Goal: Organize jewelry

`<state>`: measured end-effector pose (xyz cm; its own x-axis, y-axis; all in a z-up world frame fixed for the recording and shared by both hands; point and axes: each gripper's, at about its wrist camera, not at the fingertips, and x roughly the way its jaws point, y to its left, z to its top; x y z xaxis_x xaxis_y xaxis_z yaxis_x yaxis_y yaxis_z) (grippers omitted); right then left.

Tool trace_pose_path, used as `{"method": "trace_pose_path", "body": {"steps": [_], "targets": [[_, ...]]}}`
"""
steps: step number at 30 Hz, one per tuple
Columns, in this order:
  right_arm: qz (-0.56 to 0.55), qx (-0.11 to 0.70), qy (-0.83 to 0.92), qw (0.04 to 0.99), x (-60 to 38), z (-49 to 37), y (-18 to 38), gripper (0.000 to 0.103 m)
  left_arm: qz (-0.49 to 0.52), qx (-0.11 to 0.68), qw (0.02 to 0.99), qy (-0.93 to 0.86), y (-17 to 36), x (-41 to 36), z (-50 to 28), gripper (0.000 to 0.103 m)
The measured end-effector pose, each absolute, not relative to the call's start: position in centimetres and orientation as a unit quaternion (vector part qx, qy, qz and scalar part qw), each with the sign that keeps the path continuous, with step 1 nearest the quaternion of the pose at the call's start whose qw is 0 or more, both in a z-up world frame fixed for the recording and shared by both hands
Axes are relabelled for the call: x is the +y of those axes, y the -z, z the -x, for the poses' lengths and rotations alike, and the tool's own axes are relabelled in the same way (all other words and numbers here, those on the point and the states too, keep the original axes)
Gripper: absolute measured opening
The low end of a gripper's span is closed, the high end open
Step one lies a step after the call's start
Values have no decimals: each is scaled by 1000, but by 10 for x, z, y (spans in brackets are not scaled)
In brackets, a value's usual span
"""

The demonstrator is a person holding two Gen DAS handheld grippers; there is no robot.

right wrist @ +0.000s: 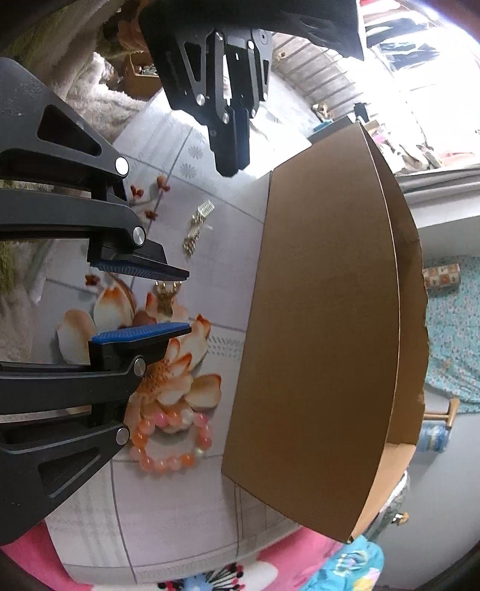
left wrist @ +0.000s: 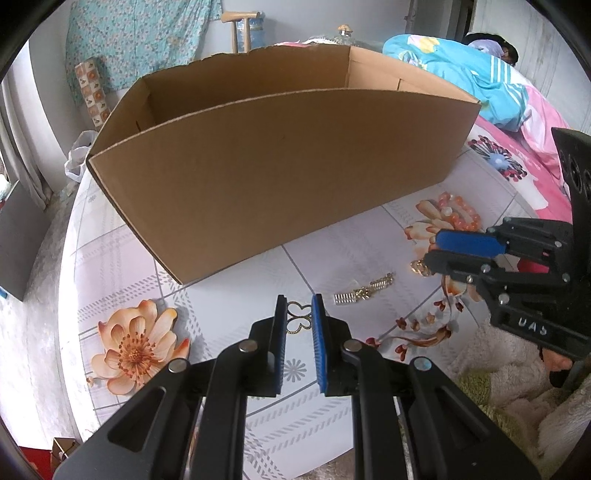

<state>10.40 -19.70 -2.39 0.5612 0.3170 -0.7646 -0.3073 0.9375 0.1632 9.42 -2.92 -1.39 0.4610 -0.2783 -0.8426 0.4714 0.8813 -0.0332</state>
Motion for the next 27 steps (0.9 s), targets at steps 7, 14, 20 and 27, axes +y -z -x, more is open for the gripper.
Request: {"method": "trace_pose_path", "body": {"steps": [7, 14, 20, 27], "targets": [[6, 447, -180, 876, -193, -110, 33, 20, -102, 471, 848, 223, 15, -29, -97, 12], [12, 449, -178, 875, -185, -110, 34, 13, -102, 474, 846, 223, 17, -29, -98, 12], [-22, 453, -185, 872, -192, -115, 36, 10, -104, 473, 846, 224, 16, -29, -98, 12], [-26, 450, -186, 873, -201, -111, 32, 5, -106, 472, 846, 224, 16, -28, -97, 12]]}}
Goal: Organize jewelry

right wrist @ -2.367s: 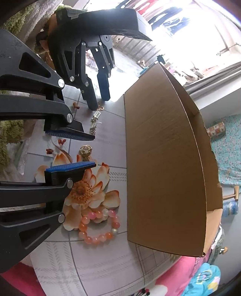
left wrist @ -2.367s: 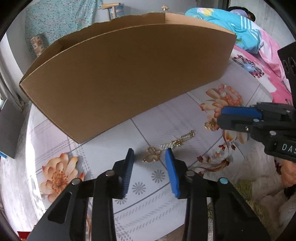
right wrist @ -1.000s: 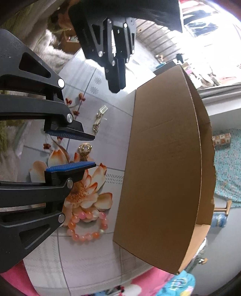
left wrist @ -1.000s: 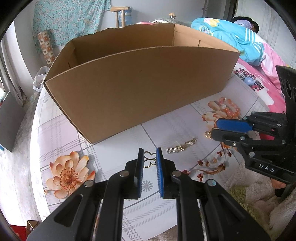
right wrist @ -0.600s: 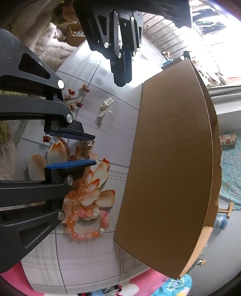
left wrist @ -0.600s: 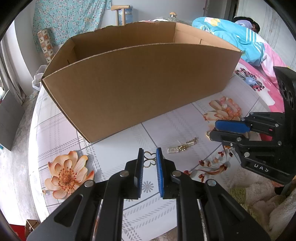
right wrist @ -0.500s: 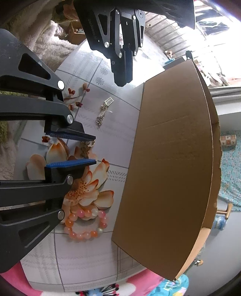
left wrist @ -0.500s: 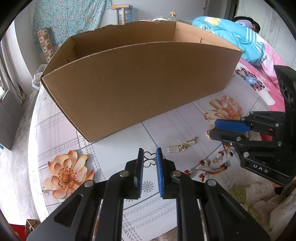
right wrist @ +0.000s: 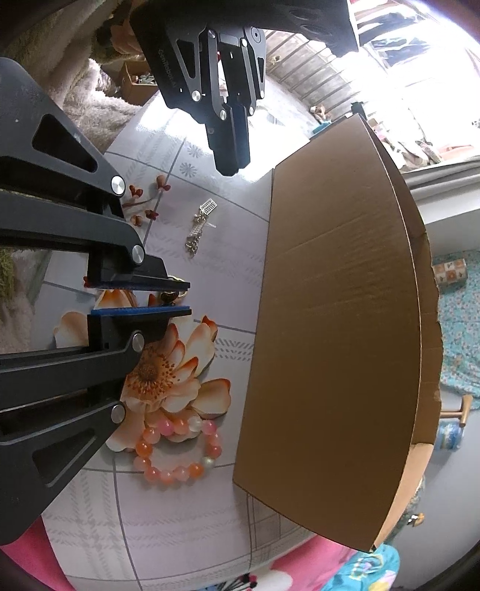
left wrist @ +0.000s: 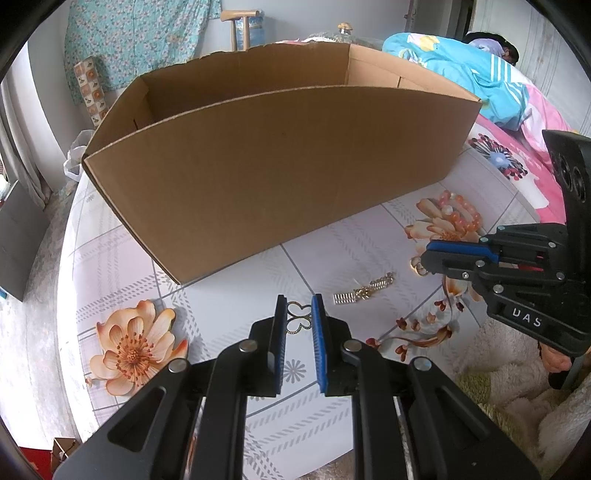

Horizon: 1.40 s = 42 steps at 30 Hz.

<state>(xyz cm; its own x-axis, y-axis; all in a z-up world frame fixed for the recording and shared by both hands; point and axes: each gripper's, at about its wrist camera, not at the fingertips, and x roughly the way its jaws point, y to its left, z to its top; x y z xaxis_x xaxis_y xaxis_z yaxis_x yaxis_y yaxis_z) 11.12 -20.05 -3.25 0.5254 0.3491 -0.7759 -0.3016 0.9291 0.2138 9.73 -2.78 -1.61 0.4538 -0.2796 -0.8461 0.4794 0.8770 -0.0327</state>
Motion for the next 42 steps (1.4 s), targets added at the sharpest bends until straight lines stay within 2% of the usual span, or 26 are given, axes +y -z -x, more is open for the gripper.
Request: {"method": "trace_pose_path", "body": {"steps": [9, 14, 19, 27, 29, 33, 42], "targets": [[-14, 453, -178, 874, -212, -97, 28, 5, -108, 471, 846, 226, 14, -28, -96, 12], [2, 452, -170, 875, -218, -88, 26, 9, -109, 472, 845, 225, 14, -29, -95, 12], [2, 455, -163, 876, -225, -82, 26, 18, -109, 472, 845, 225, 14, -29, -95, 12], [23, 457, -167, 873, -221, -85, 31, 19, -110, 475, 843, 227, 15, -27, -94, 12], [45, 458, -170, 872, -213, -84, 32, 19, -110, 475, 843, 227, 15, -27, -95, 12], [54, 463, -178, 867, -210, -86, 32, 9, -111, 476, 842, 228, 16, -27, -96, 12], [34, 461, -179, 868, -210, -90, 34, 6, -113, 476, 842, 228, 16, -27, -96, 12]]}}
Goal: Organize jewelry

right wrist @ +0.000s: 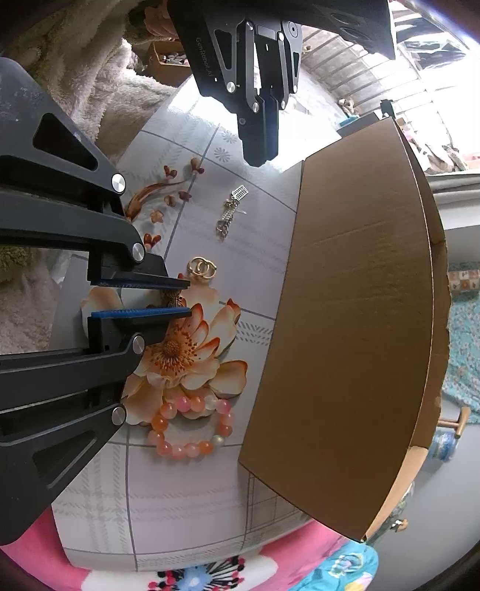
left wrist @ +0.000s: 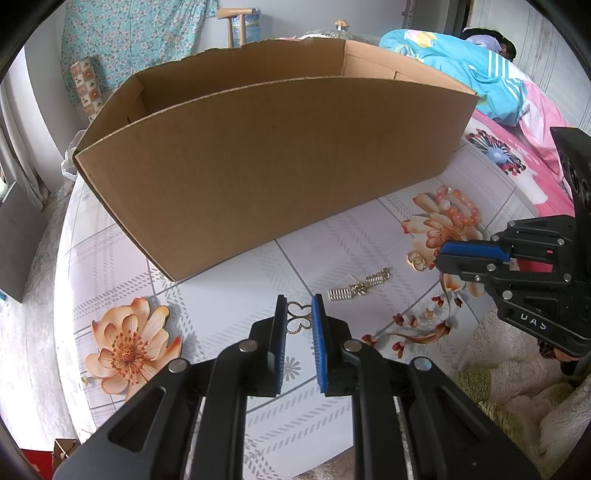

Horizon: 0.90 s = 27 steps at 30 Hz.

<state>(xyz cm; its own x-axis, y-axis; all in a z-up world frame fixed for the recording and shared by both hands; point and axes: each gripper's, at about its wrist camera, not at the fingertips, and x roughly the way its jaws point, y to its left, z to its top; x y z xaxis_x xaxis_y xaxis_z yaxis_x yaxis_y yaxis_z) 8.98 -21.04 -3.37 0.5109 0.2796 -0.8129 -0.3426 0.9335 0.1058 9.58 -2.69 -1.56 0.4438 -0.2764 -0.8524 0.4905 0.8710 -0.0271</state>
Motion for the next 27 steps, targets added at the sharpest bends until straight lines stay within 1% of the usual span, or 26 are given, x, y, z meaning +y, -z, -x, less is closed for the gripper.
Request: {"method": "trace_pose_path", "body": {"steps": [10, 17, 22, 27], "targets": [[30, 456, -180, 871, -223, -86, 25, 6, -113, 475, 842, 228, 15, -26, -96, 12], [23, 440, -182, 879, -228, -77, 8, 6, -111, 467, 847, 227, 7, -23, -93, 12], [12, 412, -192, 890, -234, -73, -14, 6, -111, 441, 860, 232, -16, -17, -83, 12], [-15, 363, -219, 906, -243, -74, -48, 6, -103, 411, 873, 240, -51, -11, -78, 13]]}}
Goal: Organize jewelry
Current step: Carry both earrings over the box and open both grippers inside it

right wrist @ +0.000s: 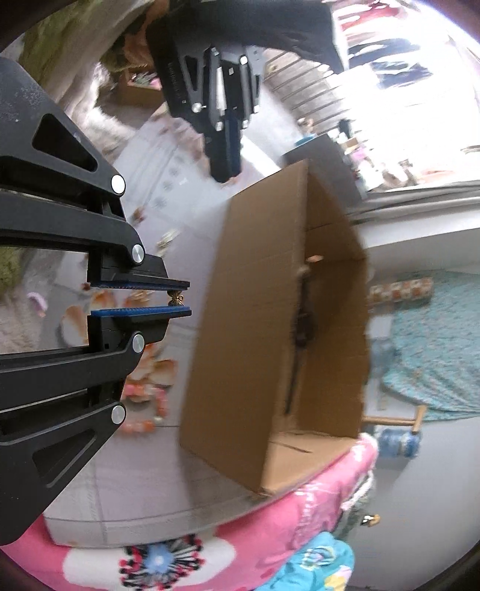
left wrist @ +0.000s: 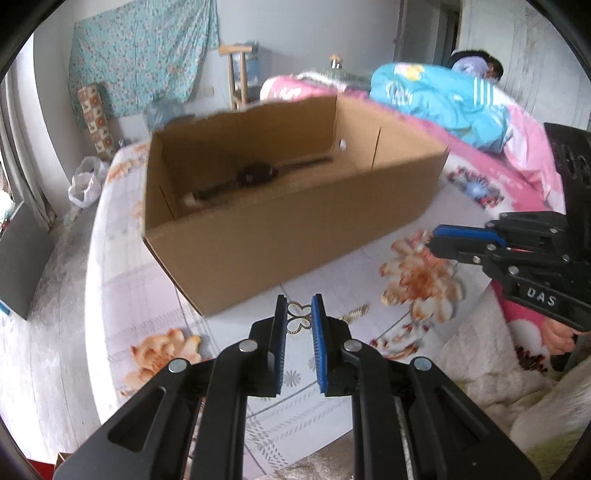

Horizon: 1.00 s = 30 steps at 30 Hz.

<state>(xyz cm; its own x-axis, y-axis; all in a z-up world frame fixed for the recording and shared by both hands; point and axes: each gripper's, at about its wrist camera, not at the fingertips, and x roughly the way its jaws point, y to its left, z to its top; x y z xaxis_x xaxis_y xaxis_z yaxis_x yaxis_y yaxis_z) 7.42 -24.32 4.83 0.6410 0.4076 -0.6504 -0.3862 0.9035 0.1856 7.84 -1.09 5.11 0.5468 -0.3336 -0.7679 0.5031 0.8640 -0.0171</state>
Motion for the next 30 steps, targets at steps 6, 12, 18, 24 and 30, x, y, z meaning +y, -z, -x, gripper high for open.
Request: {"method": "trace_pose_path", "body": {"steps": [6, 12, 18, 24, 30], "targets": [[-28, 303, -235, 923, -251, -91, -84, 6, -93, 359, 889, 269, -101, -10, -87, 12], [-34, 294, -215, 931, -257, -133, -93, 6, -90, 351, 888, 284, -114, -35, -135, 13], [-42, 342, -182, 921, -261, -186, -72, 6, -55, 414, 863, 285, -92, -66, -203, 13], [-67, 380, -150, 910, -267, -223, -57, 9, -48, 456, 854, 246, -72, -78, -240, 13], [-80, 362, -138, 919, -272, -219, -61, 17, -23, 457, 860, 228, -69, -70, -249, 26]]}}
